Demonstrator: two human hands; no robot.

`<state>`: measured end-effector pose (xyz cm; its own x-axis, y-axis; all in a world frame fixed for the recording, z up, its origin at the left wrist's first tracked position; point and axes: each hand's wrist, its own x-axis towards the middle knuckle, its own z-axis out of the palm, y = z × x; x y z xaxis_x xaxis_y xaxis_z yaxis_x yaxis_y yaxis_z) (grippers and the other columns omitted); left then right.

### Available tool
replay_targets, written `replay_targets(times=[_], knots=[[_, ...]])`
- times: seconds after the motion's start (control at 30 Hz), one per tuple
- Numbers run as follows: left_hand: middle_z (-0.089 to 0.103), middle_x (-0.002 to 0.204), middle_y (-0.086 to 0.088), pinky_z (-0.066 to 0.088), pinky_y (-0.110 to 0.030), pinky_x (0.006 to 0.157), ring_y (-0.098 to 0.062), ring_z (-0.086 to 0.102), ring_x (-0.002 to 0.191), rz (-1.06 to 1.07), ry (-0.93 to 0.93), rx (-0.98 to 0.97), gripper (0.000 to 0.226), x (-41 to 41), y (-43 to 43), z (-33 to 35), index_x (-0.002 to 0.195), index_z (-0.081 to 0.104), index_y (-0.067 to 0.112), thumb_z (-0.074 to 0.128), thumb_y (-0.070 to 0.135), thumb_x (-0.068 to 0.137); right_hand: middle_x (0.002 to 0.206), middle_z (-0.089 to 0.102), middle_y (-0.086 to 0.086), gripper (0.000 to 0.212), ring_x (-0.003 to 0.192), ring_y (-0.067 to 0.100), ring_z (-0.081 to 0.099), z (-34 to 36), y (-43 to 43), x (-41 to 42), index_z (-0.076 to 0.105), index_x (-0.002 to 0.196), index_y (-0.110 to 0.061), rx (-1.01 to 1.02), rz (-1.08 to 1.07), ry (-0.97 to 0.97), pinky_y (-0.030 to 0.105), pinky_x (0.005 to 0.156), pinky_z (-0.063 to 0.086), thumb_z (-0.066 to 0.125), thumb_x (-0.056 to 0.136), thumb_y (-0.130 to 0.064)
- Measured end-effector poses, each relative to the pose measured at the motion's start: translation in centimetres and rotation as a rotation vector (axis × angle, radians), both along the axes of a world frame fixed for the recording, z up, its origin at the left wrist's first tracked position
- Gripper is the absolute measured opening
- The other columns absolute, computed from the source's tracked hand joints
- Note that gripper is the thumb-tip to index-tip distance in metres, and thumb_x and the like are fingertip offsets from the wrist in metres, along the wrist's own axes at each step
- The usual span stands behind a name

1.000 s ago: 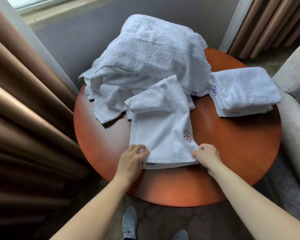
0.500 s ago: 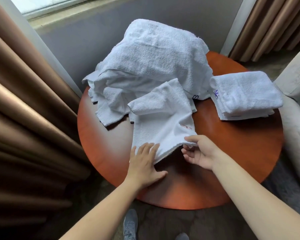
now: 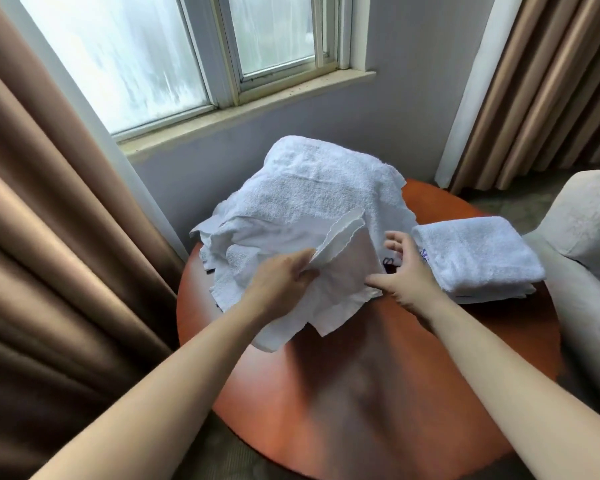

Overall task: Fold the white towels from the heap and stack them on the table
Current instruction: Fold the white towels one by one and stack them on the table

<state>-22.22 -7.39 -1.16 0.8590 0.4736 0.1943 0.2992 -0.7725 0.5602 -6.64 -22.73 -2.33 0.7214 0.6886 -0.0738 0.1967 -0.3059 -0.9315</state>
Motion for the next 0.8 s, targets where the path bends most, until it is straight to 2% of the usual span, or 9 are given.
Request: replay_targets(times=[0.13,0.23,0.3,0.4,0.43,0.53,0.63,0.7,0.8], knots=[[0.054,0.066,0.017,0.039,-0.03,0.069,-0.008,0.051,0.072,-0.176,0.074,0.014,0.022,-0.4,1.3,5.7,0.077,0.056,0.031,0.063,0.017,0.092,0.146,0.038,-0.011,0.109,0.132,0.013,0.041,2.8,1.5,0.2,0.025,0.145,-0.035,0.052,0.118,-0.069,0.039,0.106,0.041,0.089,0.058,-0.017],[0.059,0.07,0.019,0.043,-0.024,0.074,-0.002,0.053,0.074,-0.24,0.152,0.039,0.011,-0.6,2.2,9.0,0.092,0.07,0.028,0.064,0.018,0.092,0.118,0.057,-0.012,0.085,0.11,0.008,0.054,5.7,2.5,0.4,0.039,0.132,-0.032,0.13,0.224,-0.015,0.026,0.093,0.048,0.085,0.062,-0.017],[0.06,0.07,0.025,0.043,-0.02,0.074,0.003,0.054,0.074,-0.257,0.182,0.025,0.016,-0.8,2.8,10.5,0.093,0.071,0.034,0.065,0.02,0.091,0.112,0.066,-0.003,0.064,0.101,0.011,0.061,7.5,2.9,0.7,0.053,0.123,-0.023,0.149,0.293,0.03,0.02,0.085,0.052,0.082,0.069,-0.003],[0.066,0.079,0.008,0.051,-0.035,0.081,-0.012,0.06,0.08,-0.189,0.151,-0.016,0.012,-1.1,3.9,12.5,0.092,0.069,0.029,0.07,0.032,0.081,0.08,0.072,0.005,0.013,0.075,0.014,0.067,9.8,3.5,0.8,0.071,0.081,-0.01,0.281,0.307,0.139,0.024,0.071,0.053,0.078,0.075,-0.001],[0.067,0.086,0.003,0.052,-0.038,0.083,-0.014,0.061,0.082,-0.154,0.118,-0.053,0.018,-1.3,4.4,13.4,0.094,0.068,0.03,0.073,0.033,0.077,0.071,0.069,0.001,0.016,0.067,0.011,0.065,10.6,3.8,0.7,0.069,0.07,-0.014,0.329,0.281,0.148,0.023,0.067,0.051,0.075,0.079,-0.002],[0.07,0.1,0.002,0.056,-0.033,0.084,-0.011,0.066,0.091,-0.138,0.138,-0.21,0.046,-2.1,5.6,16.6,0.104,0.065,0.027,0.083,0.019,0.063,0.075,0.071,0.003,0.007,0.067,0.012,0.067,13.3,4.6,0.2,0.068,0.084,-0.008,0.458,0.247,0.238,0.024,0.065,0.056,0.063,0.089,-0.007],[0.072,0.103,-0.006,0.057,-0.04,0.084,-0.021,0.069,0.097,-0.185,0.303,-0.31,0.049,-3.6,7.2,18.6,0.108,0.064,0.018,0.08,0.006,0.064,0.077,0.07,0.004,0.005,0.065,0.013,0.066,16.0,5.1,-0.2,0.06,0.096,-0.007,0.604,0.235,0.303,0.026,0.061,0.056,0.056,0.093,-0.008],[0.072,0.099,-0.011,0.058,-0.043,0.082,-0.024,0.07,0.092,-0.156,0.228,-0.317,0.048,-4.4,8.0,18.9,0.111,0.063,0.017,0.08,0.002,0.069,0.079,0.066,0.005,0.014,0.064,0.013,0.064,17.6,5.2,-0.1,0.049,0.101,-0.013,0.666,0.2,0.247,0.026,0.058,0.056,0.056,0.092,-0.005],[0.067,0.08,-0.013,0.058,-0.028,0.068,-0.014,0.069,0.071,0.017,-0.17,-0.41,0.063,-4.4,7.7,18.2,0.124,0.051,0.029,0.081,0.005,0.074,0.086,0.058,0.008,0.032,0.065,0.015,0.058,19.1,4.8,0.6,0.038,0.099,-0.022,0.736,0.114,0.058,0.024,0.056,0.053,0.058,0.091,0.001]])
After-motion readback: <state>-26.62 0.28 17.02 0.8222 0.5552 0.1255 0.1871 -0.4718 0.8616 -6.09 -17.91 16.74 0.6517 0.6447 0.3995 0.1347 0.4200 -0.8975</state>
